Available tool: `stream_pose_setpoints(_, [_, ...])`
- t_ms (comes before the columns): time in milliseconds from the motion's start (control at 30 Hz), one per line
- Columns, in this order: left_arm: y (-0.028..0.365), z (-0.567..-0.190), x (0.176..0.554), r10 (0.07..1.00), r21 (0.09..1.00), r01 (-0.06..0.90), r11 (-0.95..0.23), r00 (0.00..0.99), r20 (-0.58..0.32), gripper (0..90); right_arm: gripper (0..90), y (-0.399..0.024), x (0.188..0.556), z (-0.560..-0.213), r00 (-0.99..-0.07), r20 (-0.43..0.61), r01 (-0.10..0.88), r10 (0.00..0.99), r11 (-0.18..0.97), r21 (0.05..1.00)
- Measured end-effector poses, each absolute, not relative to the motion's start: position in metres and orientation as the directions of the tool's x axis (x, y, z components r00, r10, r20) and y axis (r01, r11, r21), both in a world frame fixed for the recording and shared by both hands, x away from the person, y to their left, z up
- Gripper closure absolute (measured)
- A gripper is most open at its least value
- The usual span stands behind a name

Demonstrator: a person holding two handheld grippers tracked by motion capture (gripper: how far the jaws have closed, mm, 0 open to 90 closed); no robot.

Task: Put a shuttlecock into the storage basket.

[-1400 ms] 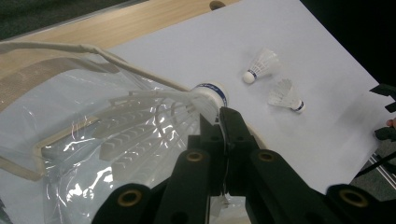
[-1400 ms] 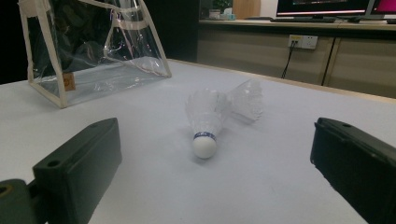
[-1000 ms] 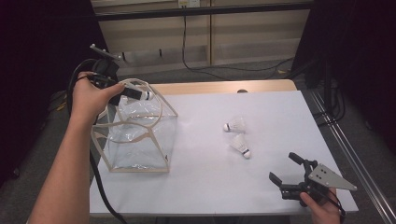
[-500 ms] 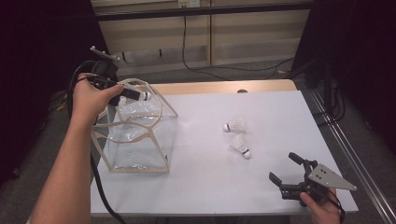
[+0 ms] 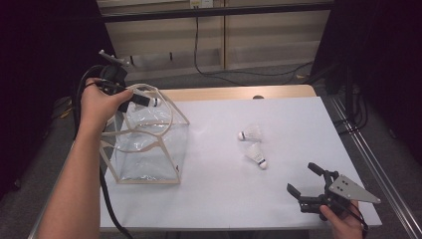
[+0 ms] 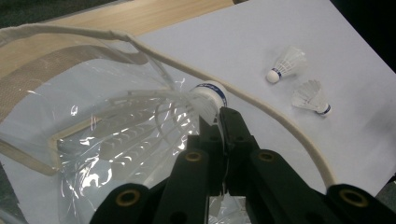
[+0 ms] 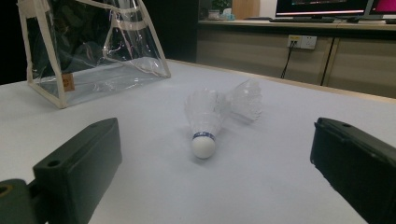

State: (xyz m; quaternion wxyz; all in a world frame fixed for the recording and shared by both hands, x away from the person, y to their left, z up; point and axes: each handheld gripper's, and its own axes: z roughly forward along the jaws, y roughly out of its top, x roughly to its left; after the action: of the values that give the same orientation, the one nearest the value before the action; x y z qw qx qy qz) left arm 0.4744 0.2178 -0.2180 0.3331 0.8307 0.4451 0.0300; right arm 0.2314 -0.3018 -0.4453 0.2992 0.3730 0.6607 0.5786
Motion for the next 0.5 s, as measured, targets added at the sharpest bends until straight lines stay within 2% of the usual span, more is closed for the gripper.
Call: stream_pose_setpoints(500, [0.2237,-0.2229,0.4815,0.777,0.575,0.729,-0.37,0.582,-0.238,88.6,1.7,-0.3017,0.2315,-0.4456,-0.543,0.037,0.149,0.839,0.053,0.987])
